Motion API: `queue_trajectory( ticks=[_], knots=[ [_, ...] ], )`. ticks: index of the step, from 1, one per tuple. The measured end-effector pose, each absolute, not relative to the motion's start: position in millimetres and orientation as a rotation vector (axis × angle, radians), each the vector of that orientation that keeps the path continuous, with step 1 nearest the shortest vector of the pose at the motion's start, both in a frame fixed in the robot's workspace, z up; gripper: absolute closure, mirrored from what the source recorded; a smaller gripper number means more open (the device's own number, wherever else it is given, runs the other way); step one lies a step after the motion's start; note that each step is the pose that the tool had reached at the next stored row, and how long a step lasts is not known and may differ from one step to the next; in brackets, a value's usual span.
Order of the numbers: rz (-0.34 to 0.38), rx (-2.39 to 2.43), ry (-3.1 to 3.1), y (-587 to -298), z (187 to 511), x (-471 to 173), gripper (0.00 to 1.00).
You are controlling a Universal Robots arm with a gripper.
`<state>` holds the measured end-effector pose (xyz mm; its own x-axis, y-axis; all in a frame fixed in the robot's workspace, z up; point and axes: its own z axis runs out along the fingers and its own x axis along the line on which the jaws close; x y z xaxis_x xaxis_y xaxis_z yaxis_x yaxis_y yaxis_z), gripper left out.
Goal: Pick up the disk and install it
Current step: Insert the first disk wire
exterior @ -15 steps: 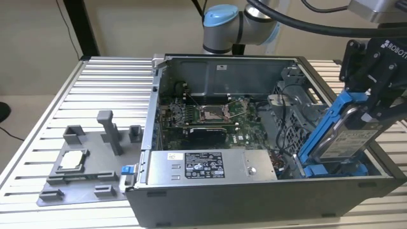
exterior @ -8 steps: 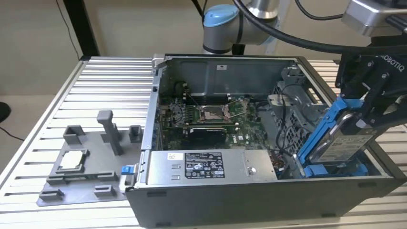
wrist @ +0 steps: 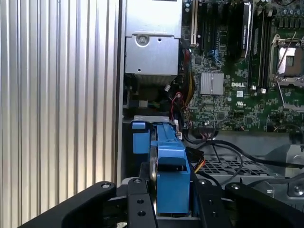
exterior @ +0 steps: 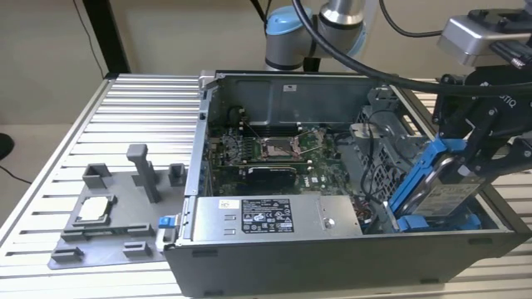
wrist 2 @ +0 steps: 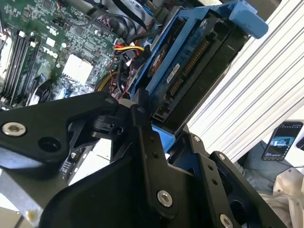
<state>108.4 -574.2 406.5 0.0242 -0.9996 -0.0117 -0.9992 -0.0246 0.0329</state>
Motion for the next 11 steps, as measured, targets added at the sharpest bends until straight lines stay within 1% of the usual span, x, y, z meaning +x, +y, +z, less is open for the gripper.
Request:
queue_trajectory(
  ticks=[4, 11],
  knots=[
    [-0.049, 2.237, -2.183, -574.2, 400.8, 108.4, 1.00],
    [-0.049, 2.237, -2.183, -574.2, 400.4, 108.4, 1.00]
  ],
)
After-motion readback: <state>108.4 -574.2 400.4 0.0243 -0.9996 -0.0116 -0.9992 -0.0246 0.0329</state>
